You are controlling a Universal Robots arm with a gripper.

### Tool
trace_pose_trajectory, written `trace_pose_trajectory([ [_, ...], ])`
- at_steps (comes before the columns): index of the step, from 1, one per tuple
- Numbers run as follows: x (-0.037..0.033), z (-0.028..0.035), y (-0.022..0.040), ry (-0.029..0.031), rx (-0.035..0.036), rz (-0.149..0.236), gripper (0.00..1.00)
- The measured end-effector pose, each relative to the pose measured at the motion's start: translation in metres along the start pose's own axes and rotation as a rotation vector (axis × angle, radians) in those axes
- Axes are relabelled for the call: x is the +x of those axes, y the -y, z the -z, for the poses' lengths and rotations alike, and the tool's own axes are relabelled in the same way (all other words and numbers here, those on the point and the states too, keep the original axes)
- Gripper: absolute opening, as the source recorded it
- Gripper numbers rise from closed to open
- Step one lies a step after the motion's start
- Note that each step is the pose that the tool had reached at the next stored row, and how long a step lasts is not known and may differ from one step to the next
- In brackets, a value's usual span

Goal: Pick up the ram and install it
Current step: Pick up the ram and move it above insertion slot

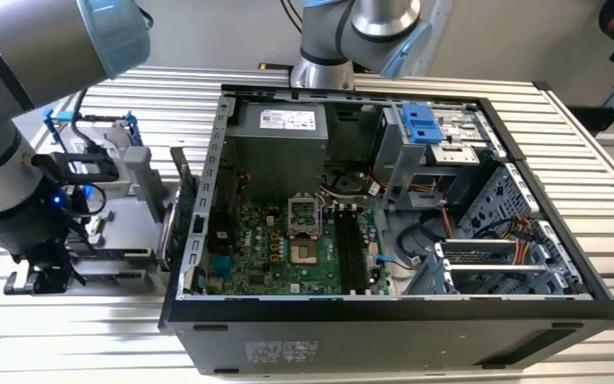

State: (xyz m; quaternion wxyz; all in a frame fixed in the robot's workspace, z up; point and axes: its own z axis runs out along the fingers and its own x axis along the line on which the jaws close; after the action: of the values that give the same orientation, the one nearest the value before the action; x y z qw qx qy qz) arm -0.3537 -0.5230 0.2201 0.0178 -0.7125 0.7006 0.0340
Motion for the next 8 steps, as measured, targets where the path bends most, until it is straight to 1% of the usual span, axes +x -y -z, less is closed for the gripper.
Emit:
trace_pose_trajectory([
  [5, 0.0008, -0.0081, 0.0009, -0.0003, -0.0003, 0.000, 1.00],
  [7, 0.0010, -0.0175, 0.0051, -0.0003, -0.0003, 0.000, 1.00],
  [8, 0.0007, -0.0186, 0.0056, -0.0003, -0.0003, 0.000, 1.00],
])
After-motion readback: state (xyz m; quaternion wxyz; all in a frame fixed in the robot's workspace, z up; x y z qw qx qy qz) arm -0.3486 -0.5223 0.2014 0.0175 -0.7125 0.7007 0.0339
